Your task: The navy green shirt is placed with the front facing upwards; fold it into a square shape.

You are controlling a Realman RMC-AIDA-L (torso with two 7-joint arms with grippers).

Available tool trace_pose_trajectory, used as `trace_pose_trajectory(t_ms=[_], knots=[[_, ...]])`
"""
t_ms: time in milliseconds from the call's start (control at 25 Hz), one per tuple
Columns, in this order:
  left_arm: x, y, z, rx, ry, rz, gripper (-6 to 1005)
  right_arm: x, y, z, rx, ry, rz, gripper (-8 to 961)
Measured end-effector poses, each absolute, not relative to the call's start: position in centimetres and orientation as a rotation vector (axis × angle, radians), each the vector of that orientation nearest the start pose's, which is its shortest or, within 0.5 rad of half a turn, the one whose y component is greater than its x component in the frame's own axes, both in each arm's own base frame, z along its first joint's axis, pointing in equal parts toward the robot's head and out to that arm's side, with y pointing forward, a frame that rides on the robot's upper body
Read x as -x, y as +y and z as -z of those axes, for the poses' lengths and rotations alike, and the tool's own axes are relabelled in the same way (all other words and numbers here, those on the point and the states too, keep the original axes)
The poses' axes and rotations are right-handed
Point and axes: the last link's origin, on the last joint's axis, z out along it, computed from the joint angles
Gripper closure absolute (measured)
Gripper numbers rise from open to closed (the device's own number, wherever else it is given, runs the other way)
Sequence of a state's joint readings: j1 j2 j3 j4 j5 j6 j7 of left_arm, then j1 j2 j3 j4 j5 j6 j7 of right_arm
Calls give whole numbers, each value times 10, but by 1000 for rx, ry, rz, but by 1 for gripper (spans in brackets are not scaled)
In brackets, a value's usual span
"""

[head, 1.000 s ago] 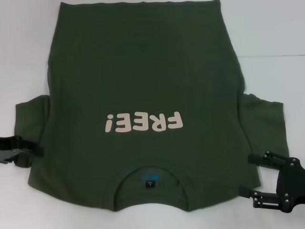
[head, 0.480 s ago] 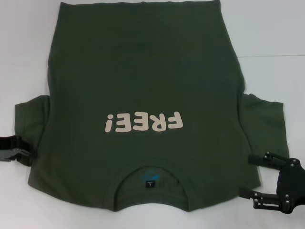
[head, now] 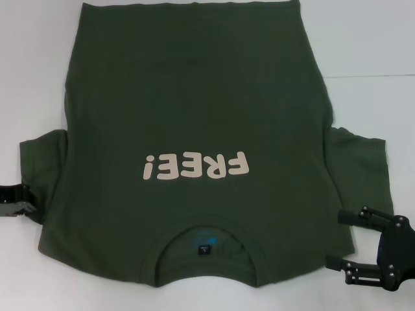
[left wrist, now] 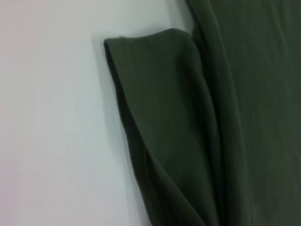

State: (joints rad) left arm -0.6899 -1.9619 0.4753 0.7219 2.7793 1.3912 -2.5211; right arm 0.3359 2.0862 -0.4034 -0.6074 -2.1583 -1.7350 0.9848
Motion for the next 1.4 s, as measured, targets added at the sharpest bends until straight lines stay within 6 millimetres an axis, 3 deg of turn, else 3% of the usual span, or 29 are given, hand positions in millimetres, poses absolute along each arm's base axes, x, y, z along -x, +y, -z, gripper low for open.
trace_pose_trajectory(t_ms=[280, 800, 1400], knots=[[335, 368, -67, 1968, -1826, -9, 935, -328, 247, -10, 2633, 468, -717, 39], [334, 368, -67, 1981, -1806, -16, 949, -328, 248, -10, 2633, 467, -719, 39], [333, 369, -75, 1967, -1837, 107, 950, -327, 248, -10, 2634, 464, -719, 39]])
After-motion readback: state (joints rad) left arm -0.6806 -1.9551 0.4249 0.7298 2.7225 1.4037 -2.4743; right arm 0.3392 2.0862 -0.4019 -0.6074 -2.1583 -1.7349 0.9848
